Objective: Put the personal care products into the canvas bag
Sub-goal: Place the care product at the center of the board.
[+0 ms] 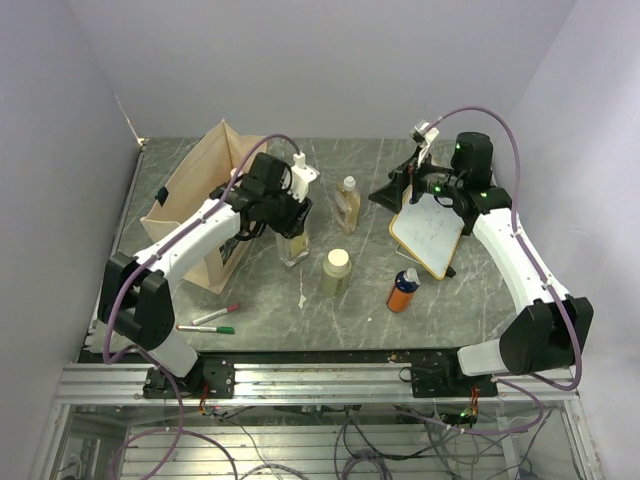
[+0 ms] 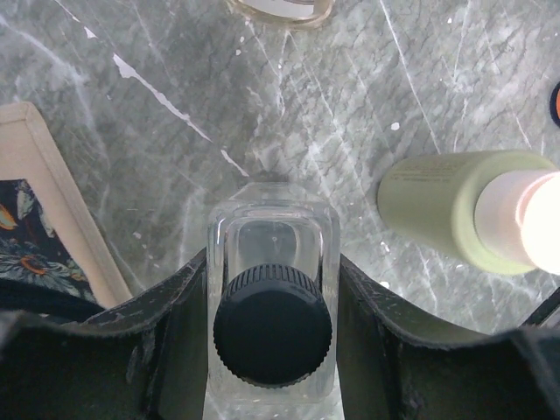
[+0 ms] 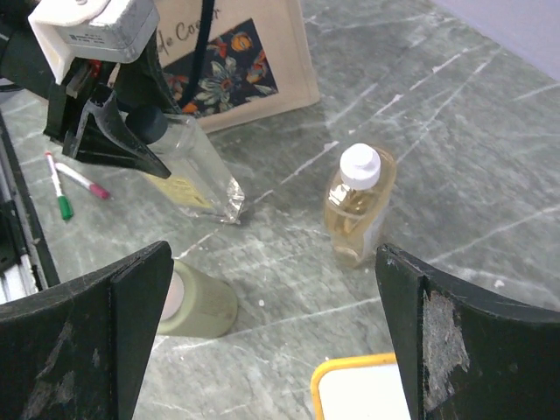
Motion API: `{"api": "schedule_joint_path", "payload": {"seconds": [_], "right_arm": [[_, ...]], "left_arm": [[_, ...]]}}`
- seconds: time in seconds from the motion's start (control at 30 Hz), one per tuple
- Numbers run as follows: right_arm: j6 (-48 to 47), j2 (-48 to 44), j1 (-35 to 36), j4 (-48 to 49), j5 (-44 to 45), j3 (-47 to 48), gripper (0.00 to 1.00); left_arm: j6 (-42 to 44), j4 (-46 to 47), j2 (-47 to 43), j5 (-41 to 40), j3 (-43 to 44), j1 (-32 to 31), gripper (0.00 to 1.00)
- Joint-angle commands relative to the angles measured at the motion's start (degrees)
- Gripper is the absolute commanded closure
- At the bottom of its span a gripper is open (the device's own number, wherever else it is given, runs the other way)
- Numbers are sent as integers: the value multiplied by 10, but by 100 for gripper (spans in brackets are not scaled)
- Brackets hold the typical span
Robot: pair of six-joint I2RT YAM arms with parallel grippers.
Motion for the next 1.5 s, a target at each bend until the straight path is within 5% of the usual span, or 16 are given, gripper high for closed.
{"api": "schedule_joint_path", "payload": {"seconds": [0.0, 0.27, 0.43, 0.53, 0.57, 0.8, 1.03, 1.33, 1.47], "right_arm": [[-49, -29, -5, -26, 38, -16, 0], [-51, -47, -9, -20, 55, -33, 0], [-49, -53, -13, -12, 55, -45, 0], [-47, -57, -15, -9, 53, -48, 0], [-47, -57, -16, -9, 51, -49, 0], [-48, -63, -19, -3, 43, -58, 0], [-49, -74, -20, 2, 38, -66, 0], [-53, -87, -22, 5, 25, -79, 0], [-54, -93, -22, 7, 19, -85, 0]], "left_arm": [[-87, 97, -22, -59, -16, -37, 93], [-119, 133, -30, -97, -63, -68, 77], [-100, 151, -48, -89, -90, -73, 38], [-83, 160, -69, -75, -102, -73, 4], [-75, 163, -80, -67, -106, -73, 1], [41, 136, -128, -19, -89, -72, 0], [270, 1, -144, 45, -36, -56, 0], [570, -261, -25, 218, 113, 40, 2], [680, -359, 41, 225, 180, 46, 2]]}}
